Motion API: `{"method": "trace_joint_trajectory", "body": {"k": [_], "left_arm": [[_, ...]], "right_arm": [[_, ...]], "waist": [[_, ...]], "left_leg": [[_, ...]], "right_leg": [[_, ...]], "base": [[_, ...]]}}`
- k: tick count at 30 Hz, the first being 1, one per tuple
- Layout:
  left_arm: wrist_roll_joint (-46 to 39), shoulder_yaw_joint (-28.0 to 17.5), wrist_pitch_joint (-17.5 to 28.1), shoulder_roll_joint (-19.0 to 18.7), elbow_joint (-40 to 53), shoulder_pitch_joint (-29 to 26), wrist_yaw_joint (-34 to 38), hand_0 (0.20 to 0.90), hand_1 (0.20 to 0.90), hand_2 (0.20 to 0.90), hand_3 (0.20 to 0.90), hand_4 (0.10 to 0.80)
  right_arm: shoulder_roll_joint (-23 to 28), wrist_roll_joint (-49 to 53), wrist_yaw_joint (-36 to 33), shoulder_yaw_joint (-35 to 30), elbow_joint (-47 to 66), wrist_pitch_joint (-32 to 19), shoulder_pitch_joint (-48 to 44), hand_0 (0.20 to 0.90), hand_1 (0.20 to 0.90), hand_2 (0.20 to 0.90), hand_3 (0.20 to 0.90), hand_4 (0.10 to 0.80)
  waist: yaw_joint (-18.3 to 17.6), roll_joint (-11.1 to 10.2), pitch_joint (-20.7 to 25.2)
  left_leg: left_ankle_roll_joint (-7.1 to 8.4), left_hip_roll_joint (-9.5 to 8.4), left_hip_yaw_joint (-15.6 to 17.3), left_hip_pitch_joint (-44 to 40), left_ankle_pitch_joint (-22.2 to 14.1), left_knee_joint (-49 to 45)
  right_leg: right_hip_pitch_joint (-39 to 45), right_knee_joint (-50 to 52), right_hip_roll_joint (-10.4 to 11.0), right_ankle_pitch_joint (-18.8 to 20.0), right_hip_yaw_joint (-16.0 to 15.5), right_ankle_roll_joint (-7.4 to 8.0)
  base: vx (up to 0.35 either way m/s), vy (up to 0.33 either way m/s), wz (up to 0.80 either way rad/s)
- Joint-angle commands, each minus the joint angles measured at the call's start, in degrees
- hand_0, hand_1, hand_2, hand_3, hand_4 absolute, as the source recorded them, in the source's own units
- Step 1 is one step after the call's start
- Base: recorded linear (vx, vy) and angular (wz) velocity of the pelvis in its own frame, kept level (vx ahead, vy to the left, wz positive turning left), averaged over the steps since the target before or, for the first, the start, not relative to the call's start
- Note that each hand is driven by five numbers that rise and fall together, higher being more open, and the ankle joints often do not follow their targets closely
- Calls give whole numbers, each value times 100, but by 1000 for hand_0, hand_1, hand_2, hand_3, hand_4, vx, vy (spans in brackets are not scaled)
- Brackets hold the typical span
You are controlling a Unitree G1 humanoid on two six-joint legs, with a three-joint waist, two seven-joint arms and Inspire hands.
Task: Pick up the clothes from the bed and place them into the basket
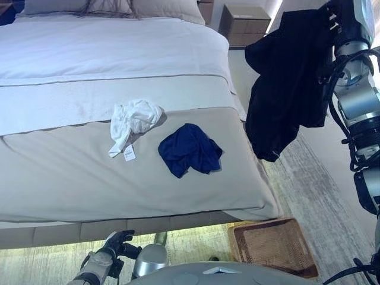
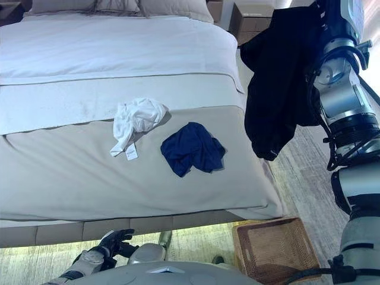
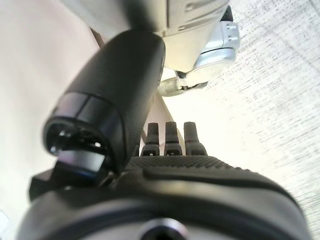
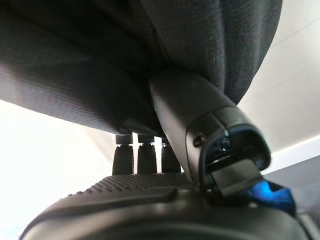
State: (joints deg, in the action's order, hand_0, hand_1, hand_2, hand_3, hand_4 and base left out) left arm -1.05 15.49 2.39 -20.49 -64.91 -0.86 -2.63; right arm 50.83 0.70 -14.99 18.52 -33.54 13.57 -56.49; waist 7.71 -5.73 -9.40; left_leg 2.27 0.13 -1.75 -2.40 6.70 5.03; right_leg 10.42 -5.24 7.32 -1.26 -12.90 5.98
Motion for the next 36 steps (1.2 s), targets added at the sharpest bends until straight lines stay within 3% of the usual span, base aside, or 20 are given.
{"method": "trace_joint_trajectory", "body": {"k": [1, 12, 20, 28, 36], "left_arm": [[185, 423, 48, 65, -214, -103, -69, 900, 900, 900, 900, 800], [192, 306, -124, 18, -112, -158, -95, 900, 900, 900, 900, 800], [203, 160, -130, 82, 37, -172, -105, 900, 900, 900, 900, 800], [393, 273, -115, 36, 149, -158, -175, 900, 900, 900, 900, 800], [299, 492, -126, -59, 281, -299, -222, 900, 900, 900, 900, 800]], "right_arm": [[649, -55, -356, -339, 363, -300, -149, 300, 300, 300, 200, 100], [636, -460, -450, -1364, 1285, -269, 1621, 300, 300, 300, 200, 100], [92, -595, -220, -1799, 1446, -317, 2772, 300, 300, 300, 200, 100], [-279, -1108, 44, -1431, 740, -80, 2937, 300, 300, 300, 200, 100], [-476, -1573, 10, -781, -1038, 339, 2705, 300, 300, 300, 200, 100]], "waist": [[-97, 9, 650], [-756, 156, 614], [-1052, 242, 564], [-1025, 301, 496], [-870, 412, 382]], "left_leg": [[-291, -168, 356, -397, -949, -3], [-304, -92, 765, -440, -1036, -3], [-326, -41, 1095, -533, -1105, -3], [-349, -35, 1147, -607, -1128, -3], [-304, 22, 1107, -547, -1077, -3]], "right_leg": [[-363, 95, -244, 276, 30, -96], [-558, 55, -353, 345, 658, -111], [-599, 34, -429, 374, 883, -114], [-603, 25, -466, 370, 970, -138], [-616, 27, -463, 345, 837, -158]], "base": [[-58, -36, -9], [-54, -35, -31], [-25, -47, -32], [4, -72, -18], [-3, -81, 0]]}}
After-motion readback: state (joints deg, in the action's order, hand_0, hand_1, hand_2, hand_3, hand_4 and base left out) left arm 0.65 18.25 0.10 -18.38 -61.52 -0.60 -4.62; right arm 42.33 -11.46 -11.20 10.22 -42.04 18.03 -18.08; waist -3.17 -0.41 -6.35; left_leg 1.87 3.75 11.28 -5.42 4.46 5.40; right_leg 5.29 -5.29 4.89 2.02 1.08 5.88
